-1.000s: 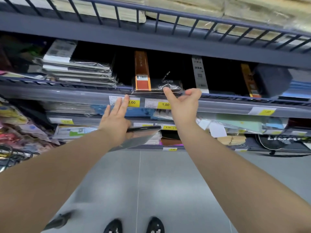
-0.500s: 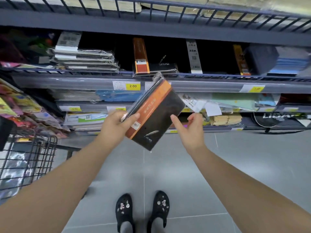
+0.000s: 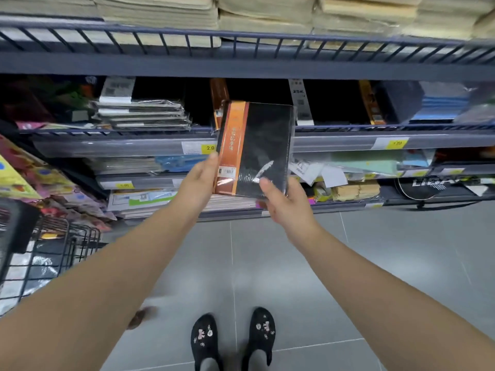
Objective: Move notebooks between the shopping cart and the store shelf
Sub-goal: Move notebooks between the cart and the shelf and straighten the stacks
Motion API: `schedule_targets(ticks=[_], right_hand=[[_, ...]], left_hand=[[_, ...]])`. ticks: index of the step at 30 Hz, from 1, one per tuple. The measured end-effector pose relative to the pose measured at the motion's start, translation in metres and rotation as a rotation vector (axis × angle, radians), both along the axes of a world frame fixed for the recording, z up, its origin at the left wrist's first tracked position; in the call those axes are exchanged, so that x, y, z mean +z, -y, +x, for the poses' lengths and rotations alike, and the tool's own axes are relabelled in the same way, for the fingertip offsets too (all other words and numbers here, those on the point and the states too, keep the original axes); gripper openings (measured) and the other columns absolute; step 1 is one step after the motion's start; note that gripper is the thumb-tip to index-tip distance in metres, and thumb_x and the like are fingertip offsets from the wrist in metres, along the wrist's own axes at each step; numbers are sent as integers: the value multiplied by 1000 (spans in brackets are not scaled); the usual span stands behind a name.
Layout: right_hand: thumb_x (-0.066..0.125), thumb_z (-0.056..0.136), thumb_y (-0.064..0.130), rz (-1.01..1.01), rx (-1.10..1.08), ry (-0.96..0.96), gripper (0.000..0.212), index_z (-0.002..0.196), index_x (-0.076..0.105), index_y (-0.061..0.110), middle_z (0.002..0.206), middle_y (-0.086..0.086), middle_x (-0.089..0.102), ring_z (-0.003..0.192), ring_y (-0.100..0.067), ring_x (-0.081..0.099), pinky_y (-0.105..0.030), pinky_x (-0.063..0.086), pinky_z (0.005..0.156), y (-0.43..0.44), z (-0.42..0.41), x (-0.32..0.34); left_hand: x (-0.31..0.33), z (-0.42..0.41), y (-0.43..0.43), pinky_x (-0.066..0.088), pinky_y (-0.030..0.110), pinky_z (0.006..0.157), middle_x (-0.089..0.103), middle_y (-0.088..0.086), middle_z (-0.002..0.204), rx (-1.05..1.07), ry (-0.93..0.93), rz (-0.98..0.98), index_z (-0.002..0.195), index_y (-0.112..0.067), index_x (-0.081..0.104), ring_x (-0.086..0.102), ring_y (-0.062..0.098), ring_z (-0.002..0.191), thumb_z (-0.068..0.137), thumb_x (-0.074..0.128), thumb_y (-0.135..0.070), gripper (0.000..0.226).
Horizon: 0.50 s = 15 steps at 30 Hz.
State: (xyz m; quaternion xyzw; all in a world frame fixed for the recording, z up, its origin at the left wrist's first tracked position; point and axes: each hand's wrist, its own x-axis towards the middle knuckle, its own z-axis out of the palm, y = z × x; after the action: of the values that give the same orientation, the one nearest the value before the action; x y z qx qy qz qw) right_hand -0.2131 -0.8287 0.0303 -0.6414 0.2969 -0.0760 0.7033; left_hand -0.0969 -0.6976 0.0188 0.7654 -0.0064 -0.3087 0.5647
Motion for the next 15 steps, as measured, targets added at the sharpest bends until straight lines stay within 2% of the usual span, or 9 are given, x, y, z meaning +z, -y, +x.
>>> schedule_targets(ticks=[1, 3, 4, 5, 6, 8, 10, 12, 15], right_hand=[[59, 93, 26, 7, 13, -8, 4, 92, 55, 23, 47, 18, 47, 41, 1, 41, -19, 42, 52, 5, 5, 4], [57, 94, 30, 39, 30, -29, 9, 92, 52, 22, 44, 15, 33, 39, -3, 26, -17, 25, 42, 15, 17, 11], [57, 93, 33, 34, 37, -39, 11, 91, 52, 24, 45, 15, 31, 40, -6, 24, -18, 23, 41, 20, 25, 13], [58, 92, 37, 11, 36, -58, 13, 89, 52, 26, 46, 14, 32, 41, -7, 25, -18, 24, 40, 26, 34, 13], [60, 90, 39, -5, 28, -70, 15, 88, 52, 27, 46, 14, 33, 41, -7, 26, -17, 25, 38, 30, 45, 13], [62, 89, 39, 7, -7, -80, 18, 85, 52, 25, 45, 13, 33, 41, -8, 26, -17, 26, 37, 39, 69, 10], [64, 88, 37, 82, -51, -77, 23, 84, 46, 23, 47, 11, 34, 44, -9, 27, -17, 27, 37, 44, 87, 7], [68, 87, 29, 201, -85, -40, 26, 85, 43, 21, 54, 8, 41, 49, -9, 35, -18, 33, 43, 46, 98, 2], [69, 85, 14, 283, -101, 28, 20, 78, 51, 15, 65, 2, 51, 58, -8, 49, -20, 42, 56, 41, 103, -2]], left_hand=[[-4, 7, 0, 33, 32, 105, 61, -9, 124, 16, -7, 16, 122, -31, 61, 54, 10, 114, 92, 26, -66, 58], [-14, 21, -6, 32, 24, 104, 47, -7, 140, 44, 70, 85, 142, -27, 42, 46, 12, 122, 100, 31, -46, 47], [-19, 28, -11, 37, 17, 97, 42, -3, 143, 10, 147, 161, 147, -25, 33, 46, 15, 120, 101, 37, -28, 46], [-27, 36, -16, 42, 17, 91, 37, 2, 147, -40, 214, 238, 150, -24, 25, 48, 22, 119, 98, 41, -12, 56], [-31, 44, -19, 45, 23, 93, 30, 7, 152, -109, 274, 337, 152, -22, 18, 44, 28, 126, 94, 42, -3, 65], [-34, 57, -17, 31, 41, 112, 7, 6, 161, -281, 408, 620, 153, -18, 5, 17, 29, 145, 91, 50, -8, 78], [-36, 65, -10, 18, 44, 117, -13, 3, 160, -410, 420, 864, 152, -17, -9, -5, 24, 148, 90, 57, -24, 91], [-38, 68, -1, 12, 46, 119, -24, 7, 158, -483, 390, 996, 150, -15, -17, -13, 25, 147, 89, 58, -38, 100], [-45, 67, 6, 7, 47, 119, -28, 13, 155, -520, 387, 1061, 148, -11, -22, -14, 28, 147, 87, 57, -51, 108]])
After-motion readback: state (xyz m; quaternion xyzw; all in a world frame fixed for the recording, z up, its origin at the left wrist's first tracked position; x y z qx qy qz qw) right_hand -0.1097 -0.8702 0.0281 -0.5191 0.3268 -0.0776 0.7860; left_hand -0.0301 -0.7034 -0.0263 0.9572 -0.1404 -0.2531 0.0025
